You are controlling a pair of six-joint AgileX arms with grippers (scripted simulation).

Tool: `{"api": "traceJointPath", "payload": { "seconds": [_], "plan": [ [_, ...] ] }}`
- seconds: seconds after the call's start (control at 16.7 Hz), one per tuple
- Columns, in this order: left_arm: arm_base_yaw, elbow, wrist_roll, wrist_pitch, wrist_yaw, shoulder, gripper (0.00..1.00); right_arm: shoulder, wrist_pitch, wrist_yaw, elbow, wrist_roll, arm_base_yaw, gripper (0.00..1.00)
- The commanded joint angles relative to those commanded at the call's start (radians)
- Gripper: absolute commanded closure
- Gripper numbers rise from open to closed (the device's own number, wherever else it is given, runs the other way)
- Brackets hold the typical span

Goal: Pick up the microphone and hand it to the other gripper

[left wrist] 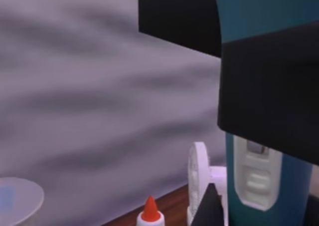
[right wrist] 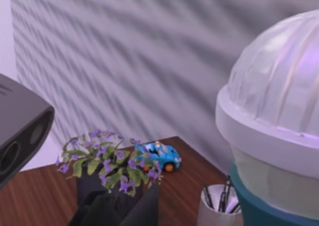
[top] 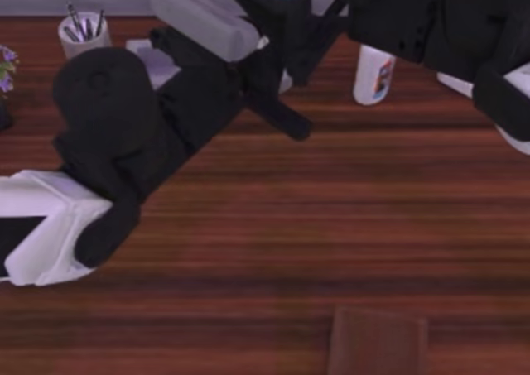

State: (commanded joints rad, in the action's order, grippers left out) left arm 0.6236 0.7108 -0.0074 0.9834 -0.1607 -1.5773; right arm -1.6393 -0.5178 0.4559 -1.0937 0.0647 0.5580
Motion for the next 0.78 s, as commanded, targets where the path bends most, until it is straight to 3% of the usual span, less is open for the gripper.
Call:
{"api": "traceJointPath", "payload": {
  "seconds": [0.48,0.78],
  "plan": [
    [0.000,0.000,0.000,0.000,0.000,0.000,1.00,0.000,0.000,0.000,0.000,0.000,0.000,0.98],
    [0.000,0.000,0.000,0.000,0.000,0.000,1.00,0.000,0.000,0.000,0.000,0.000,0.000,1.00]
  ]
}}
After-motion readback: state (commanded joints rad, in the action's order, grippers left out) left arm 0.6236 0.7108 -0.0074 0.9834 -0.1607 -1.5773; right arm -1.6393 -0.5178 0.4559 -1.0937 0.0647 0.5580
